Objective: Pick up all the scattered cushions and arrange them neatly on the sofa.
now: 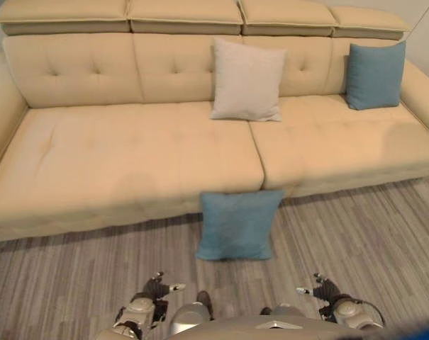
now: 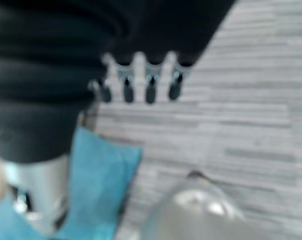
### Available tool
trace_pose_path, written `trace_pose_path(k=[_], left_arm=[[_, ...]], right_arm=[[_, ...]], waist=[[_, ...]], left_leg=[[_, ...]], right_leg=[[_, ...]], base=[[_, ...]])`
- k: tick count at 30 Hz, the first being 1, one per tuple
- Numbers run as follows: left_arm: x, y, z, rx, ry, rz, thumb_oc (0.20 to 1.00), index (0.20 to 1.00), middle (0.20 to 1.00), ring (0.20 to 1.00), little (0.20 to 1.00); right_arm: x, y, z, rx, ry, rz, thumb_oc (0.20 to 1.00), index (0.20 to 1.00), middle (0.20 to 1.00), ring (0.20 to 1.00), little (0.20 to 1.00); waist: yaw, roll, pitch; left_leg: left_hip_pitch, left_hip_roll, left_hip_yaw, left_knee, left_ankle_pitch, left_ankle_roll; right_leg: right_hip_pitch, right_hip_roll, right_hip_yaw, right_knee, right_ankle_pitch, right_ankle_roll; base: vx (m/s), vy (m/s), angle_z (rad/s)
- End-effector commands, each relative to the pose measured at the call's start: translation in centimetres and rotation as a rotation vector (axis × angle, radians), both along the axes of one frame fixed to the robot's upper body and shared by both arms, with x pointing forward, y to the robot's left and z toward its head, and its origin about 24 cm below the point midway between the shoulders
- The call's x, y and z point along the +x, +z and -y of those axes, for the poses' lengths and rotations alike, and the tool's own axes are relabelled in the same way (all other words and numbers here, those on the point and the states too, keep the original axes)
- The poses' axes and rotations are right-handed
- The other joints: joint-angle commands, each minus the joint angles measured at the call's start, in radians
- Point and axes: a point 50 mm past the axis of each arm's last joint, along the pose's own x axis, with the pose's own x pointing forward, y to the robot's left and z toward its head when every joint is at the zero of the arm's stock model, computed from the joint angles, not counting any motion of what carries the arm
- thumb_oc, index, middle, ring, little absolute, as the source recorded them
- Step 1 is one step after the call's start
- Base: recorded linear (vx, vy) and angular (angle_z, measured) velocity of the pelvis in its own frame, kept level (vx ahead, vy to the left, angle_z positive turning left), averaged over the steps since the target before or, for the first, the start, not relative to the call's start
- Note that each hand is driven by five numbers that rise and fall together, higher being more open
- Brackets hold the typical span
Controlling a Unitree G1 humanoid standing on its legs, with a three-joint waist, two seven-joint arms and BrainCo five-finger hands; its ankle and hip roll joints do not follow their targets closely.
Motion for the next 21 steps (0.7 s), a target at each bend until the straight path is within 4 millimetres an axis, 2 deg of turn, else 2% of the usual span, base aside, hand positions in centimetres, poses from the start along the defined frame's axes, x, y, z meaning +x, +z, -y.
trace_pose_path(k=[1,2,4,9,13,14,15,17,18,19,21], left_arm=[[0.0,-0.1,0.5,-0.004,-0.018,-0.001,1.000,1.000,1.000,1.000,1.000],[0.4,0.0,0.6,-0.002,-0.032,0.012,1.000,1.000,1.000,1.000,1.000],[0.7,0.0,0.8,0.000,-0.043,0.018,1.000,1.000,1.000,1.000,1.000],[0.6,-0.1,1.3,0.000,-0.071,0.011,1.000,1.000,1.000,1.000,1.000],[0.4,-0.2,1.6,-0.004,-0.083,0.005,1.000,1.000,1.000,1.000,1.000],[0.7,-0.2,1.9,-0.004,-0.106,0.013,1.000,1.000,1.000,1.000,1.000],[0.7,-0.2,1.9,-0.004,-0.106,0.013,1.000,1.000,1.000,1.000,1.000],[1.6,0.0,2.3,-0.003,-0.131,0.035,1.000,1.000,1.000,1.000,1.000],[2.2,0.2,2.5,-0.004,-0.138,0.054,1.000,1.000,1.000,1.000,1.000],[3.0,0.5,2.9,-0.010,-0.136,0.081,1.000,1.000,1.000,1.000,1.000],[3.3,0.6,3.1,-0.018,-0.135,0.093,1.000,1.000,1.000,1.000,1.000]], right_arm=[[1.2,0.5,0.8,-0.039,0.046,0.029,1.000,1.000,1.000,1.000,1.000],[1.3,0.6,0.8,-0.042,0.048,0.034,1.000,1.000,1.000,1.000,1.000],[1.3,0.6,1.0,-0.046,0.050,0.032,1.000,1.000,1.000,1.000,1.000],[1.1,0.6,1.1,-0.052,0.053,0.026,1.000,1.000,1.000,1.000,1.000],[0.8,0.6,1.5,-0.064,0.053,0.027,1.000,1.000,1.000,1.000,1.000],[0.8,0.7,1.8,-0.067,0.040,0.037,1.000,1.000,1.000,1.000,1.000],[0.8,0.7,1.8,-0.068,0.040,0.037,1.000,1.000,1.000,1.000,1.000],[1.2,1.1,2.2,-0.078,0.036,0.060,1.000,1.000,1.000,1.000,1.000],[1.8,1.3,2.3,-0.085,0.039,0.080,1.000,1.000,1.000,1.000,1.000],[2.6,1.7,2.4,-0.092,0.040,0.108,1.000,1.000,1.000,1.000,1.000],[2.8,1.8,2.5,-0.095,0.038,0.115,1.000,1.000,1.000,1.000,1.000]], waist=[[-0.001,-0.009,0.025],[-0.014,-0.015,0.026],[-0.017,-0.017,0.030],[-0.026,-0.019,0.018],[-0.033,-0.014,0.007],[-0.043,-0.013,0.006],[-0.044,-0.013,0.006],[-0.053,-0.022,0.021],[-0.049,-0.027,0.039],[-0.043,-0.030,0.057],[-0.039,-0.029,0.057]], left_leg=[[-0.015,-0.013,-0.140,0.070,-0.105,-0.012],[-0.004,-0.027,-0.161,0.066,-0.112,-0.015],[0.000,-0.032,-0.172,0.071,-0.119,-0.018],[0.015,-0.033,-0.208,0.059,-0.122,-0.040],[0.006,-0.012,-0.216,0.071,-0.123,-0.069],[-0.015,0.010,-0.213,0.104,-0.122,-0.095],[-0.016,0.011,-0.214,0.106,-0.123,-0.095],[-0.077,0.031,-0.206,0.224,-0.125,-0.119],[-0.121,0.040,-0.211,0.300,-0.100,-0.132],[-0.179,0.036,-0.234,0.347,-0.097,-0.133],[-0.192,0.029,-0.241,0.316,-0.108,-0.125]], right_leg=[[-0.008,0.032,0.012,-0.162,0.111,-0.015],[-0.030,0.047,0.036,-0.243,0.130,-0.011],[-0.026,0.052,0.044,-0.286,0.145,-0.003],[-0.006,0.075,0.079,-0.325,0.148,-0.010],[0.030,0.089,0.059,-0.351,0.134,-0.029],[0.048,0.100,0.050,-0.365,0.115,-0.045],[0.049,0.100,0.049,-0.366,0.115,-0.046],[0.068,0.099,0.037,-0.377,0.102,-0.064],[0.071,0.098,0.039,-0.375,0.099,-0.076],[0.071,0.102,0.042,-0.378,0.092,-0.087],[0.073,0.104,0.045,-0.384,0.088,-0.083]], base=[[0.20,-0.045,0.33],[0.11,-0.034,0.33],[0.12,-0.053,0.27],[0.12,-0.116,0.48],[0.10,-0.182,0.26],[0.06,-0.149,0.26],[0.04,-0.160,0.35],[-0.02,-0.123,0.28],[-0.08,-0.110,0.21],[-0.08,-0.062,0.13],[0.00,0.004,-0.05]])
